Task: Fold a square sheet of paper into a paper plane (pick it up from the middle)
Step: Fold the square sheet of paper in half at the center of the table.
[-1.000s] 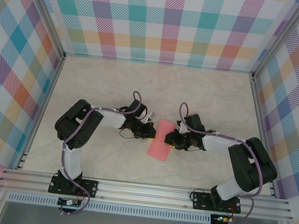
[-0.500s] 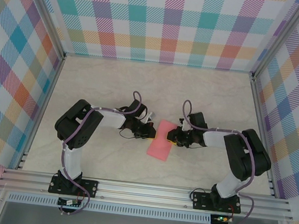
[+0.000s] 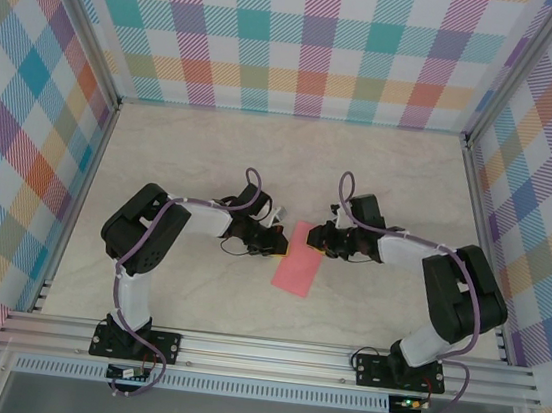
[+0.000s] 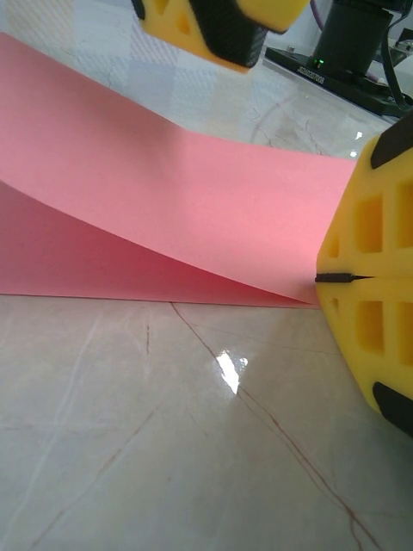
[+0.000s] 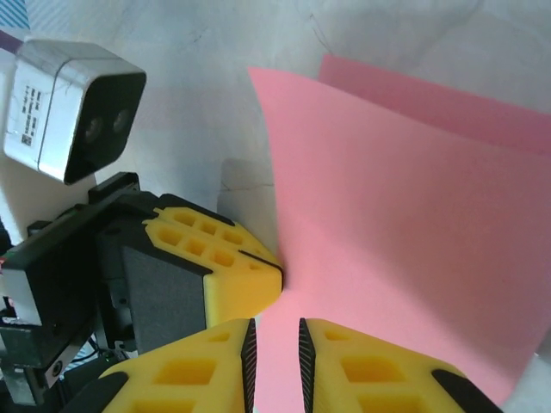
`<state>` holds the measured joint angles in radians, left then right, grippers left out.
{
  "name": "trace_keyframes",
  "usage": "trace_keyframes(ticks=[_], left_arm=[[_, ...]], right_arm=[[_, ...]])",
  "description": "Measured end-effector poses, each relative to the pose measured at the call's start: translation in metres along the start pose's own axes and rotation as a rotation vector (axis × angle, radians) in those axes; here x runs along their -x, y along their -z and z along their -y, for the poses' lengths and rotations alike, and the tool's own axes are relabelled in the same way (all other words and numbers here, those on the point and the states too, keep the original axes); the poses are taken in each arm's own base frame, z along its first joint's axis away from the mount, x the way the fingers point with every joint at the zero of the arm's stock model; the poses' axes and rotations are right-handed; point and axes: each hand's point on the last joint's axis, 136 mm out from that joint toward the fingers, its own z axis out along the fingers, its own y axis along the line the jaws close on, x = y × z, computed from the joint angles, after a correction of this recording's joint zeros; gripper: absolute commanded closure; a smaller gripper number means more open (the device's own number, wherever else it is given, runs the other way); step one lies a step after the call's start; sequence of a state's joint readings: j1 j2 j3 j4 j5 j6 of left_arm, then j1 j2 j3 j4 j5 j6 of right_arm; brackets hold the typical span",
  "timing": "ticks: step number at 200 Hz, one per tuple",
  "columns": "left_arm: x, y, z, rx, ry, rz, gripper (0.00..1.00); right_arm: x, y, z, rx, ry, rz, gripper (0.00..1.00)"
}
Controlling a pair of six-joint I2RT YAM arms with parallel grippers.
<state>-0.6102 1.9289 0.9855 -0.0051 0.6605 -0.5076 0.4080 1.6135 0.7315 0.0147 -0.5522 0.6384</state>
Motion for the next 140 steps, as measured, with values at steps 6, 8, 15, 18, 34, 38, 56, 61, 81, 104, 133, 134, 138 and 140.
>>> trace_keyframes(ticks=[6,8,15,18,34,38,56,61,81,104,133,134,138,140], left_arm=[[0.0,0.0,0.0,0.0,0.0,0.0,1.0],[0.0,0.0,0.0,0.0,0.0,0.0,1.0],[0.0,0.0,0.0,0.0,0.0,0.0,1.0],[0.0,0.0,0.0,0.0,0.0,0.0,1.0],[0.0,0.0,0.0,0.0,0.0,0.0,1.0],[0.0,0.0,0.0,0.0,0.0,0.0,1.0],[0.0,0.0,0.0,0.0,0.0,0.0,1.0],[0.0,0.0,0.0,0.0,0.0,0.0,1.0],[0.0,0.0,0.0,0.0,0.0,0.0,1.0],[0.0,0.0,0.0,0.0,0.0,0.0,1.0],[0.0,0.0,0.0,0.001,0.0,0.0,1.0],[0.0,0.0,0.0,0.001,0.0,0.0,1.0],[0.0,0.0,0.0,0.001,0.0,0.001,1.0],[0.0,0.0,0.0,0.001,0.0,0.001,1.0]], right_arm=[[0.0,-0.002,0.003,-0.007,-0.006,-0.004,0.78],[-0.001,-0.002,0.004,-0.009,-0.009,-0.006,0.78],[-0.001,-0.005,0.01,-0.022,-0.019,-0.01,0.78],[-0.002,-0.006,0.013,-0.03,-0.024,-0.012,0.78],[-0.005,-0.011,0.026,-0.056,-0.051,-0.025,0.78],[-0.006,-0.012,0.029,-0.061,-0.056,-0.027,0.78],[-0.008,-0.014,0.034,-0.059,-0.069,-0.036,0.77],[-0.008,-0.014,0.034,-0.057,-0.07,-0.036,0.77],[-0.008,-0.013,0.032,-0.054,-0.067,-0.034,0.76],[-0.005,-0.007,0.027,-0.056,-0.063,-0.022,0.75],[0.009,0.002,0.016,-0.035,-0.04,0.016,0.75],[0.01,0.003,0.016,-0.035,-0.04,0.018,0.75],[0.012,0.003,0.016,-0.034,-0.04,0.021,0.75],[0.013,0.003,0.016,-0.034,-0.04,0.023,0.75]])
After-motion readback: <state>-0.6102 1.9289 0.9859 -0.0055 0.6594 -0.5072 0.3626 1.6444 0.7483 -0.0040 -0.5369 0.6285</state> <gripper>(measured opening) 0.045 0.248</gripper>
